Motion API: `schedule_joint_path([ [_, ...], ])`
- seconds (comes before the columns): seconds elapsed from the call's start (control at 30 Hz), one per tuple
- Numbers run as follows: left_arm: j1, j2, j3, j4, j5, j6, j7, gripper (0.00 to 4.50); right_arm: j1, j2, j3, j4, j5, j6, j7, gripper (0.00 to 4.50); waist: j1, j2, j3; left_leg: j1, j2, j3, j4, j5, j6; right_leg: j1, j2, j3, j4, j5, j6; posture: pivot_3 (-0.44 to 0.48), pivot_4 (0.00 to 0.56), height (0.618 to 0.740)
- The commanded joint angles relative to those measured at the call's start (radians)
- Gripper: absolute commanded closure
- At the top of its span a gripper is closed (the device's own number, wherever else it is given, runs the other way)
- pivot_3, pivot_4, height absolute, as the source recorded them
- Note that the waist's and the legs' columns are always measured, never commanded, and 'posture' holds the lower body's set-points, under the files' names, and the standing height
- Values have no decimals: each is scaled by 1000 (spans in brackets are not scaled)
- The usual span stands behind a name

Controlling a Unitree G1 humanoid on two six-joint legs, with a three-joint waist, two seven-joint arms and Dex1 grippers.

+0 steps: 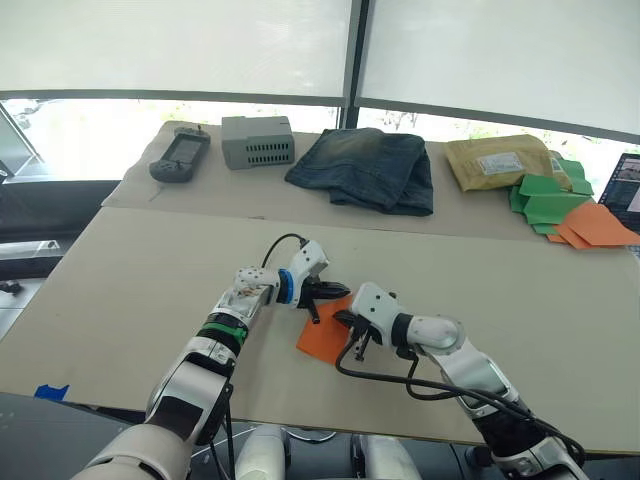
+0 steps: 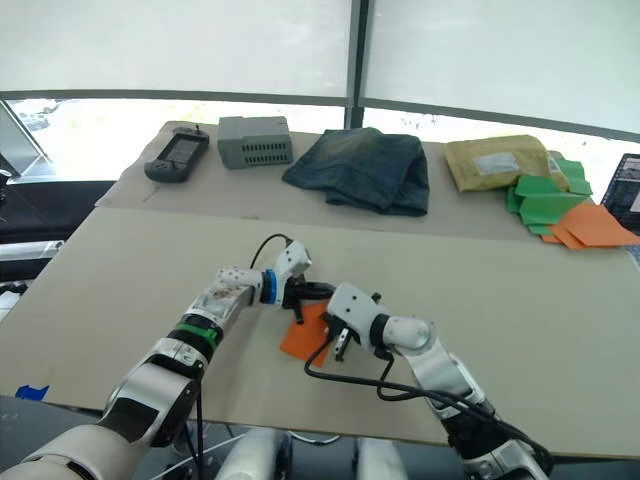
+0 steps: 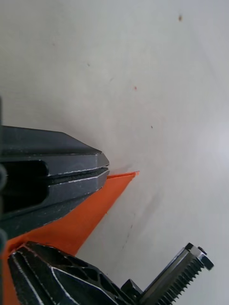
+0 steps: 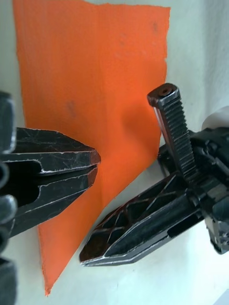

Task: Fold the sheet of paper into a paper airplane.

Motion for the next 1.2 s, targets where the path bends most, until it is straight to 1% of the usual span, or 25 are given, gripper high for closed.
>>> schedule_joint_path([
  [0.03,-133,-27,-1,-24,36,-84,-14,4476,35,4,69,29,-10,46,26,4500,3,0,0,0,0,0,0,0,0,0,0,0,0,0,0,0,150,722],
  [0.07,-134,-29,-2,-17,41,-86,-15,4476,35,4,68,29,-11,46,26,4500,5,0,0,0,0,0,0,0,0,0,0,0,0,0,0,0,150,722],
  [0.17,-110,6,-17,-28,82,-64,-7,4476,20,0,51,40,-21,51,14,4500,8,0,0,1,0,0,0,0,0,0,0,0,0,0,0,0,150,722],
  [0.27,-58,62,-26,-106,91,-10,-27,4476,3,-10,40,56,-30,44,17,4500,8,0,0,1,0,0,0,-1,-1,1,0,0,0,0,0,0,150,722],
  [0.47,111,190,-39,-429,60,182,-76,4476,-31,-44,32,88,-32,-7,58,4500,-17,1,1,-2,2,-1,0,1,0,0,0,-1,0,0,0,0,150,722],
  [0.53,156,212,-42,-520,48,241,-76,4476,-42,-53,24,95,-28,-22,74,4500,-25,1,1,-3,2,0,0,4,4,0,0,0,0,0,0,0,150,722],
  [0.6,208,228,-48,-619,34,307,-71,4476,-62,-67,7,96,-17,-37,96,4500,-34,1,1,-6,2,-1,0,4,5,-1,0,0,0,-2,0,0,150,722],
  [0.67,240,234,-52,-683,27,350,-63,4476,-76,-77,-7,89,-6,-39,110,4500,-41,1,1,-9,2,-1,0,4,5,-3,-1,0,-1,-3,3,0,150,722],
  [0.7,251,233,-53,-707,23,369,-58,4476,-82,-85,-14,78,2,-34,117,4500,-41,1,1,-10,2,-1,0,4,5,-3,-1,0,-1,-2,7,0,150,722],
  [0.73,259,232,-55,-726,21,385,-53,4476,-87,-92,-19,69,9,-29,122,4500,-41,2,1,-11,2,-1,0,3,5,-3,-1,0,-2,-1,8,0,150,722],
  [0.83,275,235,-62,-771,11,423,-42,4476,-92,-121,-34,33,22,-6,139,4500,-40,2,1,-16,1,-2,0,2,5,-6,-1,0,-3,-1,8,0,150,722],
  [1.0,291,252,-73,-824,0,475,-36,4476,-59,-176,-46,-73,56,79,177,4500,-41,3,4,-17,1,-2,0,2,5,-7,-1,0,-4,-2,8,0,150,722],
  [1.1,296,268,-73,-840,-2,500,-30,4476,-29,-180,-31,-111,66,107,172,4500,-43,3,4,-17,1,-3,0,2,5,-8,0,0,-4,-3,8,0,150,722],
  [1.2,303,283,-67,-868,-21,544,-27,4476,-20,-156,-12,-94,51,96,140,4500,-47,3,4,-16,1,-3,-1,2,5,-9,1,0,-3,-4,9,0,150,722],
])
